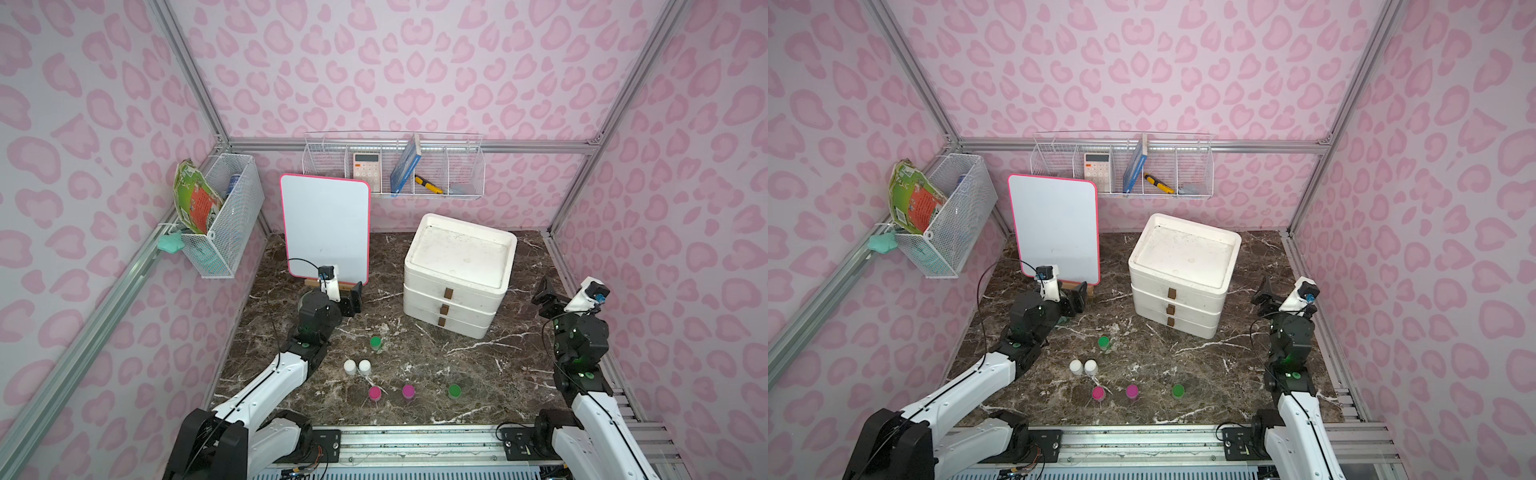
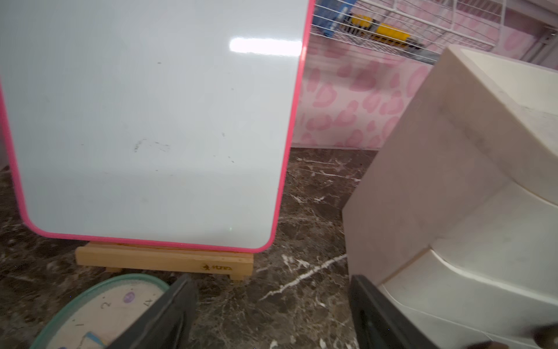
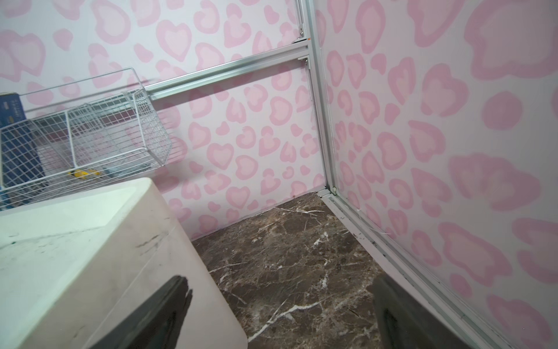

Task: Put the paint cans in the drawer according to color
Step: Adjust the drawer in the storage box.

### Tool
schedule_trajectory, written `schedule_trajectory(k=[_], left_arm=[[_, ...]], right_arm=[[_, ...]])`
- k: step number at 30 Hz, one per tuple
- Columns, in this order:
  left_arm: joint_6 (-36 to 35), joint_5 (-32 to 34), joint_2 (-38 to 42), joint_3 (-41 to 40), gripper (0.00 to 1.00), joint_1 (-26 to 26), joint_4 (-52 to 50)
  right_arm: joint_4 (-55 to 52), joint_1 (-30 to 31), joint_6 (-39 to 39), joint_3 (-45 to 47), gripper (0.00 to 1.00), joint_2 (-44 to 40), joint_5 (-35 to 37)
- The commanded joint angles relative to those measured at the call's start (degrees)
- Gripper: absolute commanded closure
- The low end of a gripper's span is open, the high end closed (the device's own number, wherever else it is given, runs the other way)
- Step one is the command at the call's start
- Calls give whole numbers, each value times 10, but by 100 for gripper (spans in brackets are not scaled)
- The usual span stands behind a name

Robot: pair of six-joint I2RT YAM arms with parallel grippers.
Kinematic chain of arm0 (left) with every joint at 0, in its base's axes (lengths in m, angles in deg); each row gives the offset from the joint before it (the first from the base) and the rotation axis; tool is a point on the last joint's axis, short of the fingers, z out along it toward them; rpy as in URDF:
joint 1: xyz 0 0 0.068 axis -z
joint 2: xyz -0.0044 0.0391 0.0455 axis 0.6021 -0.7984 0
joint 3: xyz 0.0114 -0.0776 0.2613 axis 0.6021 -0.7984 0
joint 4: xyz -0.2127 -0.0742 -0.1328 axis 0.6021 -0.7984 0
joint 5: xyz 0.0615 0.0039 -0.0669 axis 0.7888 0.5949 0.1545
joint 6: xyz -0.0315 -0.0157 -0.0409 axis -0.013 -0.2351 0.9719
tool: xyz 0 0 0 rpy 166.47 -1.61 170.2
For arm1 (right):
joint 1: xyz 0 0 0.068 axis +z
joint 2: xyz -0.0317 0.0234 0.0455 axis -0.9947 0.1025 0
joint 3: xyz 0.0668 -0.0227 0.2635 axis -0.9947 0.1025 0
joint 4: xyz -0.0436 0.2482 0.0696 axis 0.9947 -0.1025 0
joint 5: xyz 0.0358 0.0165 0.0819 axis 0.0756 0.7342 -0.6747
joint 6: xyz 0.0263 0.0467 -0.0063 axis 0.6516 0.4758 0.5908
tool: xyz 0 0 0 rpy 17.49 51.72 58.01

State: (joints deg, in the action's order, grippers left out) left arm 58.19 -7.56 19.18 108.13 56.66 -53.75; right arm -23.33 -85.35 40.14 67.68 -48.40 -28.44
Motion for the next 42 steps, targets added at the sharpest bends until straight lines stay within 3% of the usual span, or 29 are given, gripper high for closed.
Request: schedule_trajectory(k=[1,7,12,19,24,32,42], left_arm=[[0,-24,6,-16,20,59,26],[-5,-18,-27,-39,21,184,73],[11,-11,-129,-21,18,242,155],[4,-12,-291,28,33,248,335],[-6,26,-413,28,39,248,540],[-2,50,-453,80,39,243,518],[-4,28,-456,90,35,216,482]], right_arm=[[-109,0,37,-27,5,-3,-54],[-176,0,70,-60,6,17,-32],[-148,0,78,-49,7,27,-54],[-140,0,74,-49,7,30,-64],[-136,0,77,-44,8,20,-67],[-129,0,84,-40,8,25,-77],[-114,2,95,-30,9,28,-86]])
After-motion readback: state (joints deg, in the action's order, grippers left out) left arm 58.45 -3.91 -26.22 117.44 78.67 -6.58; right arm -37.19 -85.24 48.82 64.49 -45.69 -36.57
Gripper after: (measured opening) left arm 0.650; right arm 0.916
